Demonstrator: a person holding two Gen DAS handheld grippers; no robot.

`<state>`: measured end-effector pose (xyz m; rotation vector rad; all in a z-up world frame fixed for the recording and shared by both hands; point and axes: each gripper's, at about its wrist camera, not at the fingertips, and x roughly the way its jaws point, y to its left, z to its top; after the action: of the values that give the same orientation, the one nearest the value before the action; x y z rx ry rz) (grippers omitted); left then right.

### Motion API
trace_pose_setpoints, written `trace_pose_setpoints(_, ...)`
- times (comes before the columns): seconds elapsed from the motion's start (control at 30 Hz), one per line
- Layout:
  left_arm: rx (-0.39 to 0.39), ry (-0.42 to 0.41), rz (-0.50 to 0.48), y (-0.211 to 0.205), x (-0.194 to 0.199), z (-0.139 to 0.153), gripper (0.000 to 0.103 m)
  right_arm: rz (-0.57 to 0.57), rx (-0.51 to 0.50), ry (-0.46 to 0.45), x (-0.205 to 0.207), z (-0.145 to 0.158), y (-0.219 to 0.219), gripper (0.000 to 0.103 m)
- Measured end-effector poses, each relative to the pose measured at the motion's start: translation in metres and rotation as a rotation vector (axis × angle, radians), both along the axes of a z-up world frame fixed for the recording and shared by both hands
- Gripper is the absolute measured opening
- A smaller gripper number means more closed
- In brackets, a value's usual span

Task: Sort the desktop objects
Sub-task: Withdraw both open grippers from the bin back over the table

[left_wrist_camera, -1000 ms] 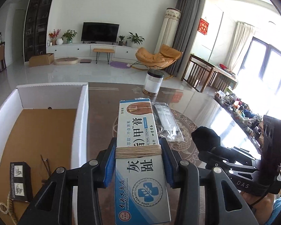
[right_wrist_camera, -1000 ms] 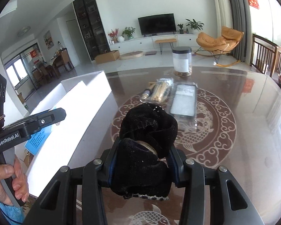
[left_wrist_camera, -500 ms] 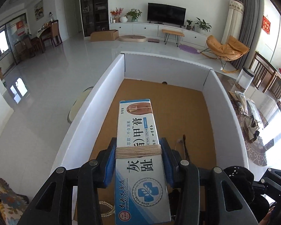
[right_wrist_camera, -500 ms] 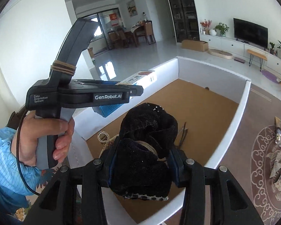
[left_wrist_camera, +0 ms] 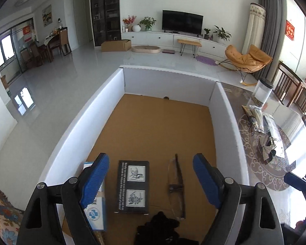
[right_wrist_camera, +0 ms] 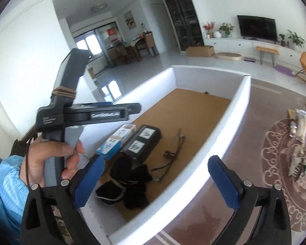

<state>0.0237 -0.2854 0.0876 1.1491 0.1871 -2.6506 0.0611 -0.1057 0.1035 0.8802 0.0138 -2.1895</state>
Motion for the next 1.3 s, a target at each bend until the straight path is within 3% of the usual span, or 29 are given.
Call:
trace_pose_setpoints(0.1,0.002,0.039,-0.158,0.063,0.0,0.016,0.084,-0.257,0.137,0.057,-0.009,-0.023,0.068,0.103)
trace_pose_setpoints(0.23,0.017,0.053,-0.381,0.156,0.0,0.023,0.103,-0.502,0.274,-0.009,-0.026,-0.064,0.153,0.103)
trace_pose_setpoints(0.4,0.043,-0.06,-0.51,0.246,-0.014,-0.029,0.103,-0.675,0.308,-0.112,-0.032,-0.09,0.22,0.103)
trace_pose_setpoints(0.57,-0.028,-0.106,-0.442,0.268,-0.046,-0.092,0.103,-0.728,0.328,-0.164,-0.045,-0.109,0.242,0.103)
trace_pose_setpoints(0.77,-0.018,-0.111,-0.367,0.26,-0.081,-0.126,0.103,-0.725,0.37,-0.17,-0.076,-0.116,0.241,0.103)
trace_pose_setpoints(0.87,-0.046,-0.12,-0.349,0.259,-0.092,-0.133,0.103,-0.749,0.36,-0.182,-0.091,-0.118,0.249,0.103)
trace_pose_setpoints(1.0,-0.005,-0.156,-0.339,0.254,-0.1,-0.139,0.103,-0.765,0.359,-0.186,-0.097,-0.117,0.252,0.103)
trace_pose_setpoints(1.3,-0.01,-0.157,-0.34,0.256,-0.098,-0.139,0.103,-0.765,0.357,-0.186,-0.096,-0.115,0.251,0.103)
